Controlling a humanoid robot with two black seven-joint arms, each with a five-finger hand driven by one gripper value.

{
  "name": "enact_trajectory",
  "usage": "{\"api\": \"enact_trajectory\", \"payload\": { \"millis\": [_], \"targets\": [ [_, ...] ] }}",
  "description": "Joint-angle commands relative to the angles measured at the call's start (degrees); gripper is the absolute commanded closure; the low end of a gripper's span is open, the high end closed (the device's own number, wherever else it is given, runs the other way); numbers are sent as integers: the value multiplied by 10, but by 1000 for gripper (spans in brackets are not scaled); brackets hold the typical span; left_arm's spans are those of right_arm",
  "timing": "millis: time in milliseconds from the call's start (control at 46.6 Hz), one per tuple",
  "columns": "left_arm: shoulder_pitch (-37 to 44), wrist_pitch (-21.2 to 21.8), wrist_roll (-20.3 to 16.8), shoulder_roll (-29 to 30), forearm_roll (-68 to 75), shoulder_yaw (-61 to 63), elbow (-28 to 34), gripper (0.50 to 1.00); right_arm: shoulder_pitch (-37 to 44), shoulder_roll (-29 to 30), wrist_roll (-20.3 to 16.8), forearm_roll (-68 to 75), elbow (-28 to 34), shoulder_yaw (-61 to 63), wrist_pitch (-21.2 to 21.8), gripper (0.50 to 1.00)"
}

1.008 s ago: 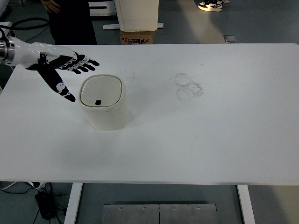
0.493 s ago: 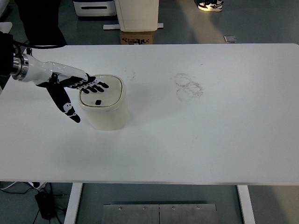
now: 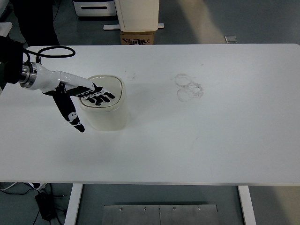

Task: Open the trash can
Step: 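Press the left hand fingers onto the lid's far edge, then lift the left hand upward, flipping the lid open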

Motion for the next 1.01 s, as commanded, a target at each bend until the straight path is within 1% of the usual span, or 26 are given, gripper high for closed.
{"api": "enact_trajectory", "payload": {
  "millis": [0,472,622,794,987],
  "targets": [
    [0,0,0,0,0,1,1,500,0,0,0,0,0,0,0,509],
    [2,0,0,-8,0,6,-3,500,0,0,0,0,0,0,0,509],
    [-45,0,-1,-7,-12,4,3,500,0,0,0,0,0,0,0,509],
    [-78,0,-2,1,-31,2,6,500,0,0,0,0,0,0,0,509],
    [-98,0,-6,-6,-63,-21,53,500,0,0,0,0,0,0,0,509]
  ]
}}
